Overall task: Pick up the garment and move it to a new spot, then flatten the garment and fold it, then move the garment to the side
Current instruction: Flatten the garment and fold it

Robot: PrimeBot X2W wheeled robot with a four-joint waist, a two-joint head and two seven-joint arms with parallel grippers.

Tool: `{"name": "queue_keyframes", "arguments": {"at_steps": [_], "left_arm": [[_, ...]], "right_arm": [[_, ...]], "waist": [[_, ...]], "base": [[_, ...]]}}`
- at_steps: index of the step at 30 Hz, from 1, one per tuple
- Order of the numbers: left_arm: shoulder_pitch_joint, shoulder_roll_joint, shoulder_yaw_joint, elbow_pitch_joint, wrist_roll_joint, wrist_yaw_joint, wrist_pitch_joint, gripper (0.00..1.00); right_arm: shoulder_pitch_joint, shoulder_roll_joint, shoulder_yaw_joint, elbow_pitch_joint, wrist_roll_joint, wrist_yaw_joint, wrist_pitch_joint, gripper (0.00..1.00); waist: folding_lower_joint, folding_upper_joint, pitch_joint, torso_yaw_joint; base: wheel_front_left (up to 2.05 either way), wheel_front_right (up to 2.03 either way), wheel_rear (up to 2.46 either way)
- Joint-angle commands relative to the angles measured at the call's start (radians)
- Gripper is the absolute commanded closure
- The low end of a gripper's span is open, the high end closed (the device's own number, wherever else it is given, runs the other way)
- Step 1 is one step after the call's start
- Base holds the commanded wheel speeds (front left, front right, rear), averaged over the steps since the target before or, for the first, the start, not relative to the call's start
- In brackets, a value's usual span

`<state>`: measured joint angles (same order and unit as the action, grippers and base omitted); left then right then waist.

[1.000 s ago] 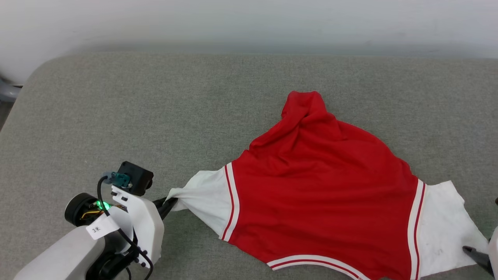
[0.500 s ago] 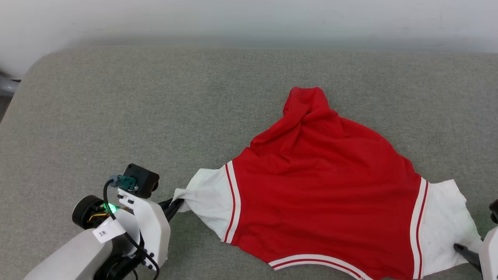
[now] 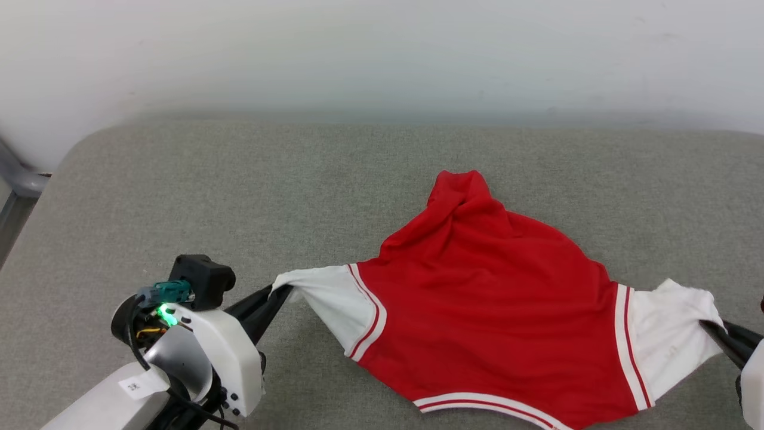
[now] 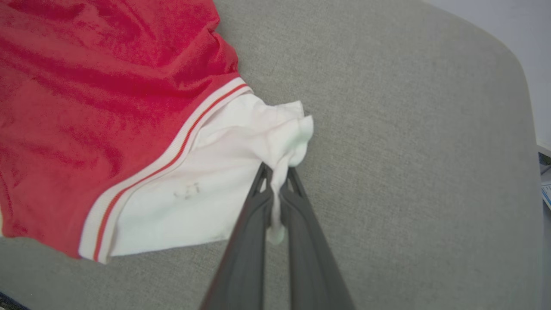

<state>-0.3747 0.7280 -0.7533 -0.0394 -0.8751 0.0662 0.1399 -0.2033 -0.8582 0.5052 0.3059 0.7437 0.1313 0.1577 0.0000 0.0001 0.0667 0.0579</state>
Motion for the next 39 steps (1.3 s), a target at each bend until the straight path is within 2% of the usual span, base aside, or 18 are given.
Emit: {"name": "queue_keyframes", "arguments": {"at_steps": [1,7,11,18,25,33,39], "left_arm": [[0.018,0.006,0.021,-0.059,0.022,0.029,-0.045,1.0],[-0.014,0.01,0.074,-0.154,0.055,0.074,-0.114,1.0],[-0.079,0.001,0.139,-0.225,0.066,0.102,-0.159,1.0],[-0.202,-0.006,0.202,-0.258,0.098,0.117,-0.185,1.0],[-0.339,-0.043,0.224,-0.223,0.106,0.099,-0.18,1.0],[-0.542,-0.112,0.234,-0.119,0.128,0.078,-0.175,1.0],[-0.733,-0.171,0.238,0.011,0.143,0.039,-0.18,1.0]], "right_arm": [[0.027,0.022,-0.066,-0.074,-0.028,-0.001,-0.04,1.0],[0.07,0.092,-0.257,-0.209,-0.1,-0.001,-0.086,1.0],[0.091,0.168,-0.439,-0.348,-0.17,-0.001,-0.08,1.0],[0.06,0.271,-0.589,-0.534,-0.239,-0.001,-0.028,1.0],[-0.069,0.302,-0.62,-0.594,-0.272,-0.001,0.009,1.0],[-0.288,0.227,-0.6,-0.537,-0.273,-0.001,0.019,1.0],[-0.529,0.198,-0.521,-0.435,-0.263,-0.001,0.001,1.0]], "waist": [[0.0,-0.0001,-0.04,-0.017],[0.0,-0.0001,-0.07,-0.029],[0.0,-0.0001,-0.079,-0.03],[0.0,-0.0001,-0.085,-0.036],[0.0,-0.0001,-0.071,-0.041],[0.0,-0.0001,0.048,-0.03],[0.0,-0.0001,0.169,-0.034]], "base": [[0.0,0.0,0.0],[0.0,0.0,0.0],[0.0,0.0,0.0],[0.0,0.0,0.0],[0.0,0.0,0.0],[0.0,0.0,0.0],[0.0,0.0,0.0]]}}
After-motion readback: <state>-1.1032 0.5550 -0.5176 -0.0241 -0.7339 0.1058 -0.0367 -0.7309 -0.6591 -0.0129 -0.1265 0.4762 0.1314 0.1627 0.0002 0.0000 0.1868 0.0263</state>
